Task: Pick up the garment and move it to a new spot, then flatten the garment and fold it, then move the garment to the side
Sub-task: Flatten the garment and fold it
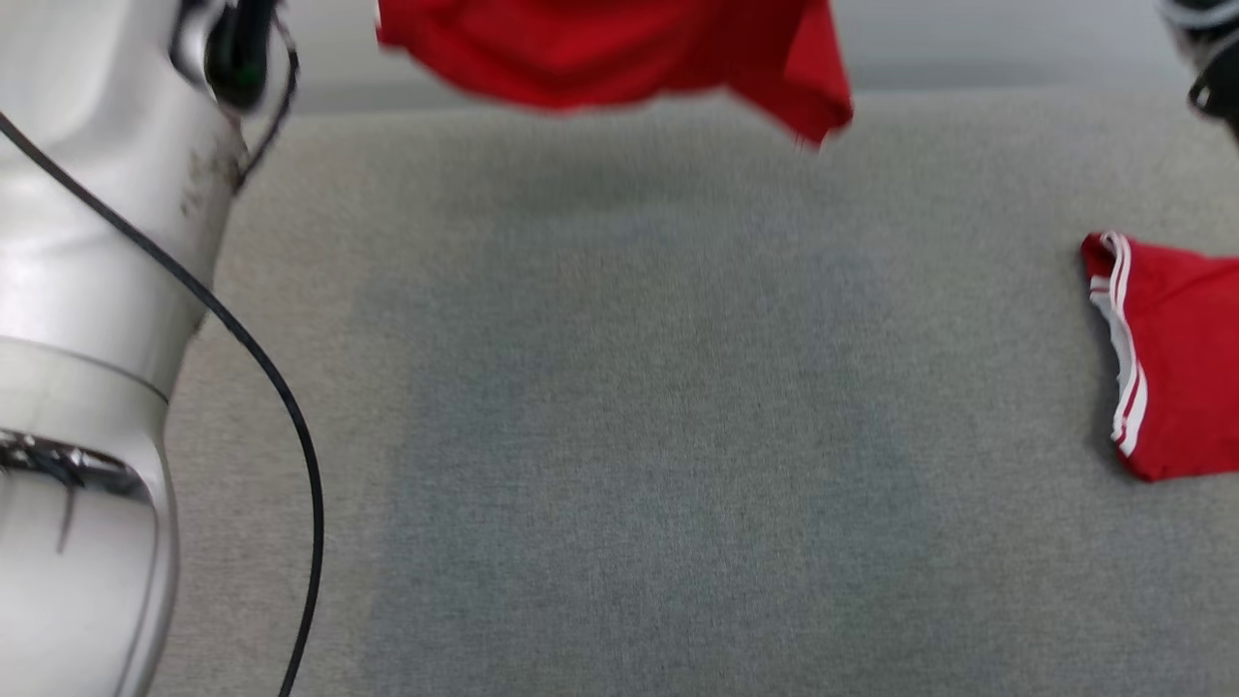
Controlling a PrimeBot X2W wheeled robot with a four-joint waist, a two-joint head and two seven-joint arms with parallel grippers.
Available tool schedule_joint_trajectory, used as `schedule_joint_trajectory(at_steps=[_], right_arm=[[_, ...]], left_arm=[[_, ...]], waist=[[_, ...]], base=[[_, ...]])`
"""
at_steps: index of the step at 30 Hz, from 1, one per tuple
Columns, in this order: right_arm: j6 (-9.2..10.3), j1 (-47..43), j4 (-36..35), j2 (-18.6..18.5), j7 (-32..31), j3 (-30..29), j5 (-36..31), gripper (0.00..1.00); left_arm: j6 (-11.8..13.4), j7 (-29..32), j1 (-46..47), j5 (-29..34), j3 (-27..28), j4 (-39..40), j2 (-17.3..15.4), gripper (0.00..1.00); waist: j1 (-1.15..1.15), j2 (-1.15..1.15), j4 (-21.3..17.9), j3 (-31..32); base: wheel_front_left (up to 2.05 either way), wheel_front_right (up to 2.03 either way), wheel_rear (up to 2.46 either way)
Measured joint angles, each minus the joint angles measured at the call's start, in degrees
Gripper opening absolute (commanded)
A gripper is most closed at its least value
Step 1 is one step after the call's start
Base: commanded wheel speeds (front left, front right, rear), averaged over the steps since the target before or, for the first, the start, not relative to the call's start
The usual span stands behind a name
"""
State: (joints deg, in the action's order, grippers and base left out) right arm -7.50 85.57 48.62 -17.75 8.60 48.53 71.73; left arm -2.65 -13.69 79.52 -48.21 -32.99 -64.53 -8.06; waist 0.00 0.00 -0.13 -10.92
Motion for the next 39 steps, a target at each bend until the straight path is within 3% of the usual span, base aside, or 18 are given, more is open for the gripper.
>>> schedule_joint_trajectory(at_steps=[3, 7, 11, 15, 20, 26, 39], right_arm=[[0.00, 5.75, 3.92, 1.87, 4.71, 0.16, -3.32, 0.00], [0.00, 9.24, 7.59, 4.27, 6.14, -0.82, -6.62, 0.00], [0.00, 11.36, 6.79, 5.65, 6.41, -7.26, -13.22, 0.00], [0.00, 7.39, 5.17, 9.17, 6.39, -13.58, -17.60, 0.00], [0.00, 1.37, 4.79, 11.48, 6.39, -14.97, -21.92, 0.00], [0.00, -4.63, 5.13, 11.94, 6.39, -14.27, -22.59, 0.00], [0.00, -17.66, 7.57, 10.72, 5.27, -5.27, -13.51, 0.00]], left_arm=[[1.57, -0.96, 5.20, 0.32, 1.46, -0.23, 0.30, 0.00], [3.48, -1.20, 8.18, 2.25, 3.23, 0.97, 0.82, 0.00], [6.97, -1.31, 9.82, 6.98, 8.44, 8.28, -0.15, 0.00], [8.22, -1.30, 6.28, 12.43, 13.73, 13.12, 0.09, 0.00], [5.88, -1.30, 1.37, 17.95, 17.44, 13.84, 1.31, 0.00], [2.52, -1.30, -2.92, 22.04, 20.22, 11.68, 2.74, 0.00], [-1.57, -1.30, -12.29, 27.51, 20.45, -1.35, 4.12, 0.00]], waist=[[0.00, 0.00, -0.69, -4.55], [0.00, 0.00, -1.46, -10.29], [0.00, 0.00, -2.17, -15.59], [0.00, 0.00, -2.88, -20.16], [0.00, 0.00, -3.56, -24.05], [0.00, 0.00, -2.81, -24.92], [0.00, 0.00, -1.55, -17.35]], base=[[0.00, 0.00, 0.00], [0.00, 0.00, 0.00], [0.00, 0.00, 0.00], [0.00, 0.00, 0.00], [0.00, 0.00, 0.00], [0.00, 0.00, 0.00], [0.00, 0.00, 0.00]])
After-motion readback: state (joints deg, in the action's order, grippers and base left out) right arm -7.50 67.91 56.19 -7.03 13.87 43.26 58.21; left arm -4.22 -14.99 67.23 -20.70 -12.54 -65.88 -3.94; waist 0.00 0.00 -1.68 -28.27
